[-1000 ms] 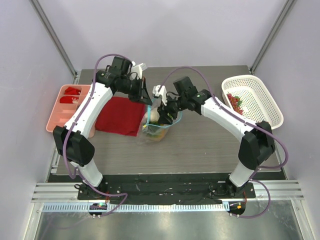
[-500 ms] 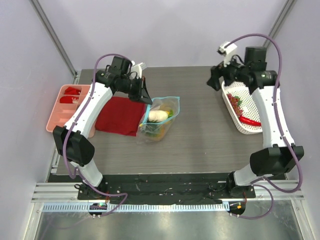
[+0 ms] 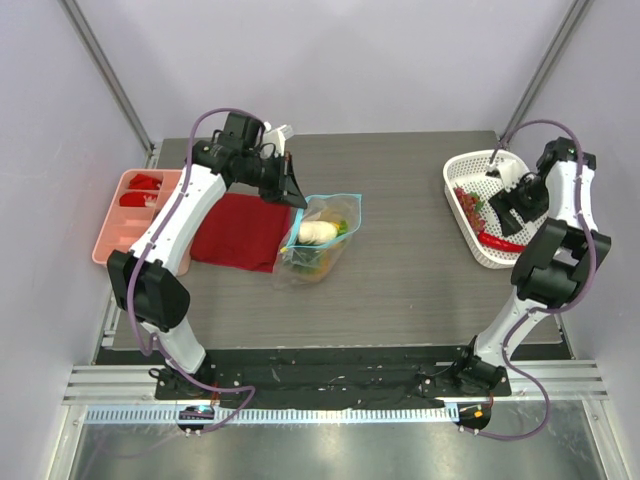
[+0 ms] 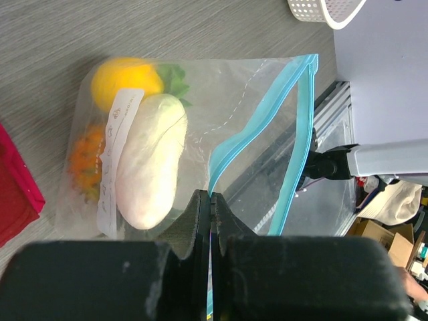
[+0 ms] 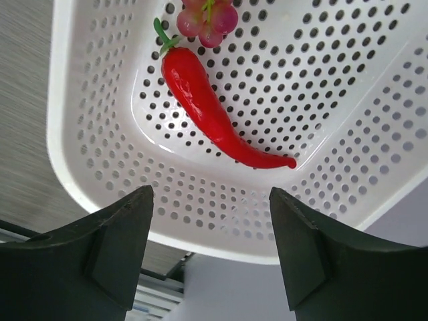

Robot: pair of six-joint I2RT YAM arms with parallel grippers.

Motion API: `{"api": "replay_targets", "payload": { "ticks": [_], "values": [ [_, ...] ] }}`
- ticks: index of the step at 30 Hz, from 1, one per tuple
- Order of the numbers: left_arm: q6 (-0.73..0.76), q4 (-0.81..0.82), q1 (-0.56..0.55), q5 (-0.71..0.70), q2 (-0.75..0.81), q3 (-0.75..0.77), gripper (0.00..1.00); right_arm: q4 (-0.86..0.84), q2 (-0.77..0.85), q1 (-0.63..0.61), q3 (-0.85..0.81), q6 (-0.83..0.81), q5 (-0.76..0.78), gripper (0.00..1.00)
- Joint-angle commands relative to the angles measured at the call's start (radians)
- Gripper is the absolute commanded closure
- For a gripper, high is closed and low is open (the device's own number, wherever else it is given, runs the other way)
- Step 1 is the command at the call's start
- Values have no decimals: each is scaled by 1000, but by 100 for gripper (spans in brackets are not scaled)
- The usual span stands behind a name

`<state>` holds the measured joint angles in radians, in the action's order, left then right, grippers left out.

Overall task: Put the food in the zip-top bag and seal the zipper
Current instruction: Pick up the fake vegetable from the bin.

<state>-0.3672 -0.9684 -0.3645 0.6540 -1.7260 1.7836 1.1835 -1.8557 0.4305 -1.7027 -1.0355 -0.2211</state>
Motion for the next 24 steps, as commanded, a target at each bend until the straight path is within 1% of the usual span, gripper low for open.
{"api": "replay_targets", "payload": {
  "ticks": [1,2,4,8,13,15,19,20,22,23,24],
  "values": [
    [-7,37,4,32,3,17,97,-34,-43,-13,37,-207,90,25],
    [-7,39,4,30,3,14,97,-89,-49,-13,52,-218,101,25],
    [-7,39,6,30,3,14,98,-126,-66,-13,80,-259,115,23],
    [-1,34,6,27,2,11,98,-151,-99,-25,97,-288,118,21],
    [5,25,6,24,-7,14,98,-193,-135,-47,135,-304,137,21],
    [8,25,6,21,-9,14,98,-203,-164,-55,135,-298,132,22],
    [13,20,6,21,-10,14,98,-211,-195,-61,132,-285,117,30],
    [16,17,4,19,-12,14,98,-214,-195,-59,135,-287,106,35],
    [25,7,6,18,-10,10,98,-216,-195,-61,141,-287,97,41],
    [30,4,4,18,-9,10,98,-213,-194,-59,141,-282,95,47],
    [31,2,4,16,-10,10,98,-213,-191,-61,140,-279,91,48]
  ]
}}
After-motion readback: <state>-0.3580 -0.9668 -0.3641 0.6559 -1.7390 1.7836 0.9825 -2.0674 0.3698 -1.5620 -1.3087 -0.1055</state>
